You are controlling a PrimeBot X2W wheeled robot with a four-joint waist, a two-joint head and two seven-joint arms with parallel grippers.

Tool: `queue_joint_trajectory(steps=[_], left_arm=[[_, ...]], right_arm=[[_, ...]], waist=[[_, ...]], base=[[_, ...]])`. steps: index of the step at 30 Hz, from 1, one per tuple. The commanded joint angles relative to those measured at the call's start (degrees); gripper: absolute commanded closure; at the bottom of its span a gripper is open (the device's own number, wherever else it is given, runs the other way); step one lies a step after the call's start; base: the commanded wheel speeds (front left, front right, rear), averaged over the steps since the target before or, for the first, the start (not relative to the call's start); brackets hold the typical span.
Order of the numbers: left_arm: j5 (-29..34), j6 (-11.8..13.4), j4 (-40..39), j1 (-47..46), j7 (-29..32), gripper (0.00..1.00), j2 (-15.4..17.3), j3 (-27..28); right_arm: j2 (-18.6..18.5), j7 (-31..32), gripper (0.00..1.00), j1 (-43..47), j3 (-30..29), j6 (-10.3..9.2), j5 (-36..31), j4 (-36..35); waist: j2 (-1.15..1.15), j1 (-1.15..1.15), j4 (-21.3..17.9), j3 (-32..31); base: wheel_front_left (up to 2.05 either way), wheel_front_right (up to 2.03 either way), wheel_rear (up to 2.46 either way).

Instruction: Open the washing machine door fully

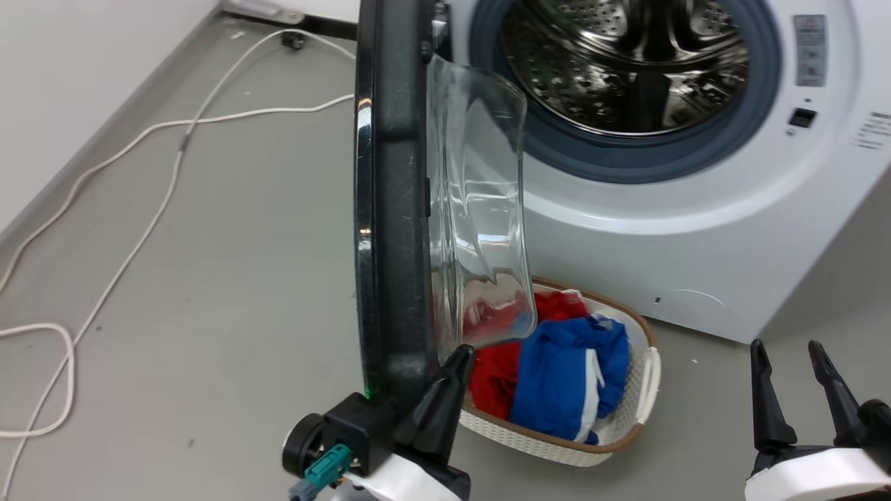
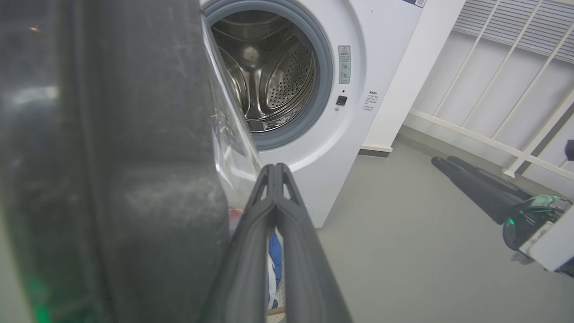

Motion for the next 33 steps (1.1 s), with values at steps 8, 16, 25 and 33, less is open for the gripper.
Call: queue_joint_trajectory(steps=[8,16,25,33], left_arm=[[-1.3,1.7,0.5,1.1,-1.0,1.0,2.4,4.0],[-5.1,0.9,4.7,-1.2,-2.8,1.0,5.2,10.5],[-10.6,-0.7,15.0,-6.7,-6.2,1.0,7.9,19.7],[-14.4,-4.8,25.3,-13.4,-8.6,1.0,10.8,26.1]], right_arm=[[0.0,0.2,0.0,-0.2,-0.3,0.0,-0.6,-1.2],[0.0,0.8,0.0,-1.0,0.4,-0.01,-2.2,-3.5],[0.0,3.3,0.0,-3.5,1.7,-0.01,-5.5,-8.4],[-0.3,5.7,0.0,-5.6,1.0,-0.01,-7.2,-11.5]], waist=[[0.0,0.0,7.1,0.5],[0.0,0.0,9.1,1.6],[0.0,0.0,7.0,5.7],[0.0,0.0,4.9,10.8]], base=[[0.0,0.0,0.0],[0.0,0.0,0.0],[0.0,0.0,0.0],[0.0,0.0,0.0]])
